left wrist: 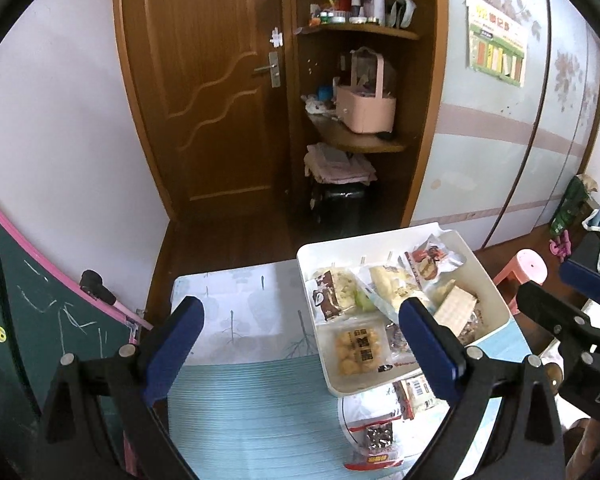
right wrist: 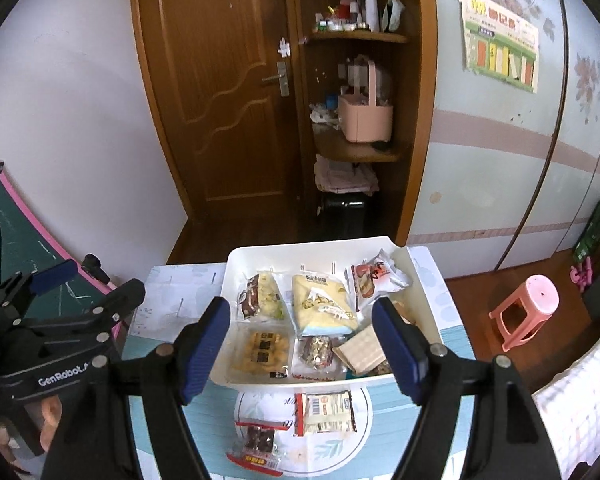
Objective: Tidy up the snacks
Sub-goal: 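Open both grippers to drop the snacks into the white bin, then move both grippers back down toward the last two snacks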
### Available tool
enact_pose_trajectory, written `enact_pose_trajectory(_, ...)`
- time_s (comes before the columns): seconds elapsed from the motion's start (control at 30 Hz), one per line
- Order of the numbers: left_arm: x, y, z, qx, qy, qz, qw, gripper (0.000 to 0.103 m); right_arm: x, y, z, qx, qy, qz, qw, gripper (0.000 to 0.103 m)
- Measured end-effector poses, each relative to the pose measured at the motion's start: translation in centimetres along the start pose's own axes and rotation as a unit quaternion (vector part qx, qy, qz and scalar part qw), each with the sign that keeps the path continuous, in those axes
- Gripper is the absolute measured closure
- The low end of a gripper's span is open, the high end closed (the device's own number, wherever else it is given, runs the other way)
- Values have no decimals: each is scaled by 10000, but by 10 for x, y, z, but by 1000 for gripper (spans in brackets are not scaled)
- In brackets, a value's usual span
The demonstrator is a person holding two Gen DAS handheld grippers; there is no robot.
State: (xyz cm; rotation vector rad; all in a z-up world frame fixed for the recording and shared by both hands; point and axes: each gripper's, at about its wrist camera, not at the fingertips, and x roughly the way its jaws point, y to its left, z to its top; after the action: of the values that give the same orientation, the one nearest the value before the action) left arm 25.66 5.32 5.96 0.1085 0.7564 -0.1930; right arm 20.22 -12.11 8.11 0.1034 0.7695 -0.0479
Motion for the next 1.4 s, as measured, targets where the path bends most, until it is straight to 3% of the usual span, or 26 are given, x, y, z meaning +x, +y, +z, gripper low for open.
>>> enact_pose_trajectory(0.57, -77, -42, -33, -15, -278, 46, 9996, 5, -81, -35, -30, 49, -545, -191, 9983, 29)
enact_pose_trajectory(0.93, -121, -87, -62, -85, -396, 255, 9989, 5, -125, -67, -54, -214, -865, 214, 9958, 29)
enact_pose_trajectory(1.13, -128, -107, -68, -133, -501, 269, 9983, 5, -123, -86, -64, -305, -784, 425, 9955, 29)
enact_pose_trajectory(1.4, -110, -116, -87, -176, -278, 179, 9993, 5, -97, -111, -77, -318, -476, 605, 9965, 29)
